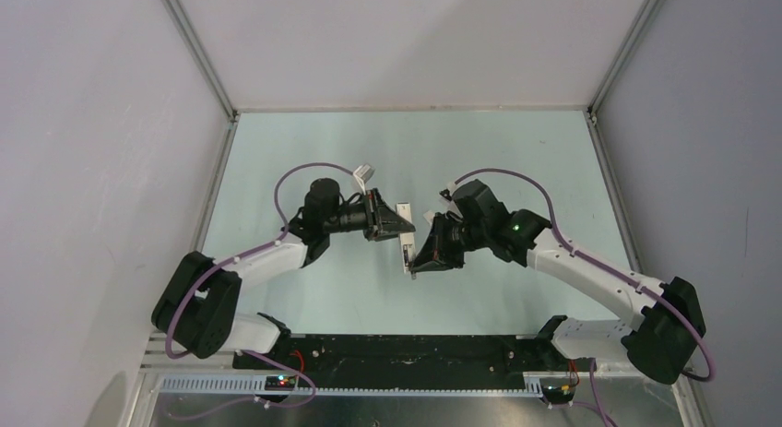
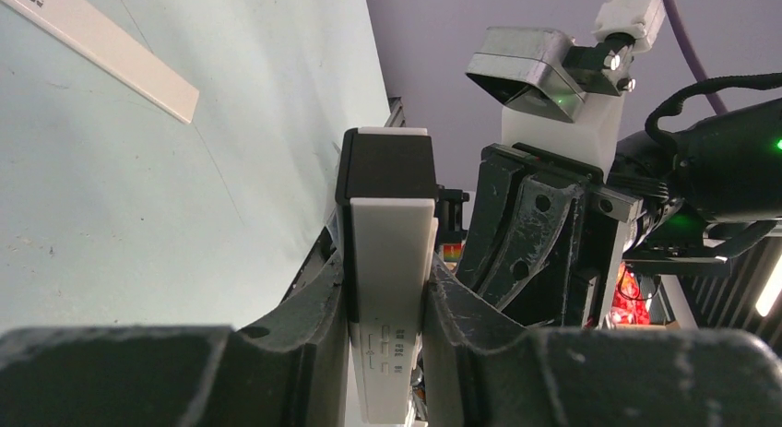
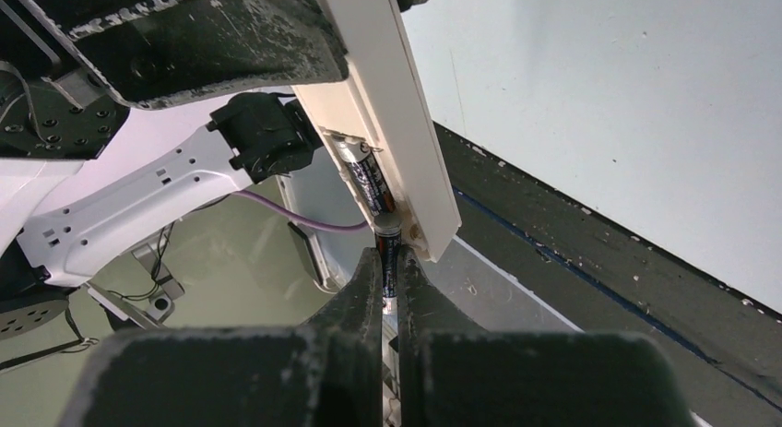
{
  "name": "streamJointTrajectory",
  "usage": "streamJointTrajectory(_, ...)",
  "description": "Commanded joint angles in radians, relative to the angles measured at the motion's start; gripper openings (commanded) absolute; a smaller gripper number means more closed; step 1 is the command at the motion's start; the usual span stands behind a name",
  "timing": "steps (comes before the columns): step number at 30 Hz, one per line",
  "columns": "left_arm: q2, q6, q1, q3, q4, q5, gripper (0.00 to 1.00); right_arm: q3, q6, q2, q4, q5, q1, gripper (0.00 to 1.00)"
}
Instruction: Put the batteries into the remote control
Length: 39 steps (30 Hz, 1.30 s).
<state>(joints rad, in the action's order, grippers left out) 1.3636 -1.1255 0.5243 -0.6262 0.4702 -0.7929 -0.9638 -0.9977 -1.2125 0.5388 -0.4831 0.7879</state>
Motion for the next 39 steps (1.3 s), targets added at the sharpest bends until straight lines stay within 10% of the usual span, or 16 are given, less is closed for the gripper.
streamJointTrajectory(1,0.005,0.005,0.010,0.006,0.061,-0.020,0.00,-0.034,-0.029,-0.010,-0.036,0.038,0.015,0.00)
streamJointTrajectory(39,0.015,0.024,0.034,0.031,0.061,-0.113,0.00,-0.113,0.068,-0.127,0.090,0.188,0.032,0.04)
